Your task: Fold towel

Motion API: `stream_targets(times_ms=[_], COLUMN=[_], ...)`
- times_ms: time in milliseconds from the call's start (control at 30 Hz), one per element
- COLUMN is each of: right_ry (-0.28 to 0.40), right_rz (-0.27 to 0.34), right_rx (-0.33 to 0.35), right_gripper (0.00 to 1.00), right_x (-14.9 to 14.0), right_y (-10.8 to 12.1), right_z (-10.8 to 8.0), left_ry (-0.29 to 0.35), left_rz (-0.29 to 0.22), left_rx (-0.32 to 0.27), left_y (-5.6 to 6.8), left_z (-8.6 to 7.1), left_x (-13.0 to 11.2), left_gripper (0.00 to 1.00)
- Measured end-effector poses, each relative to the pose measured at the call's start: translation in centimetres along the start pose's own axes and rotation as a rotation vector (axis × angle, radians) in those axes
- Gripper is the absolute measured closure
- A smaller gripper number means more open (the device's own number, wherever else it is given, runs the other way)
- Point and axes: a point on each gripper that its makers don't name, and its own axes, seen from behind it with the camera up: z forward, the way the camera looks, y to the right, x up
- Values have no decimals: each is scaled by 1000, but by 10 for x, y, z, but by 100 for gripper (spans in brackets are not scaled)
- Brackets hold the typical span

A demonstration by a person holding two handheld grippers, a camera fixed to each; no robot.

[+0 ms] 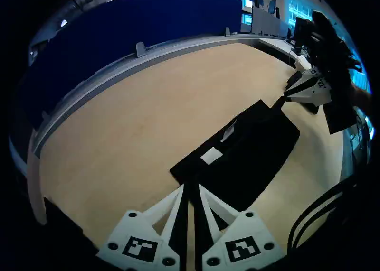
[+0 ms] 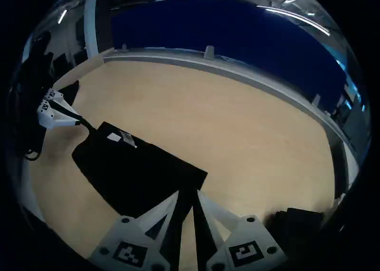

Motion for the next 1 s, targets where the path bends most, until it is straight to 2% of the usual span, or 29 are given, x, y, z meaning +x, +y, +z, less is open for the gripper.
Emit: stream_targets(times_ms=[133,267,300,400,567,667,1000], right_ry=[-1,-3,-1,3,11,17,26], right_rz=[-3,-6,-6,-5,6,16,18], right_rx=[-12,-24,-27,-31,-27,-19,-16], right_gripper=[80,67,61,41,28,21,19], right_x=[-2,-3,-4,-4,-5,-3,-2], right_y=[2,3,3,2,0,-1,-5], right_z=[6,10,9,8,6,4,-5], left_ry=[0,-3,-2,0,8,7,9], left_rz=[7,7,3,-11,-35,-42,-65], left_rx=[11,21,24,31,24,28,58], left_y=[-2,-5,-6,-9,-8,-9,-10], left_z=[8,12,12,11,6,4,-11], left_x=[-2,-4,-4,-4,-4,-6,-14], left_gripper=[82,71,68,49,14,10,10])
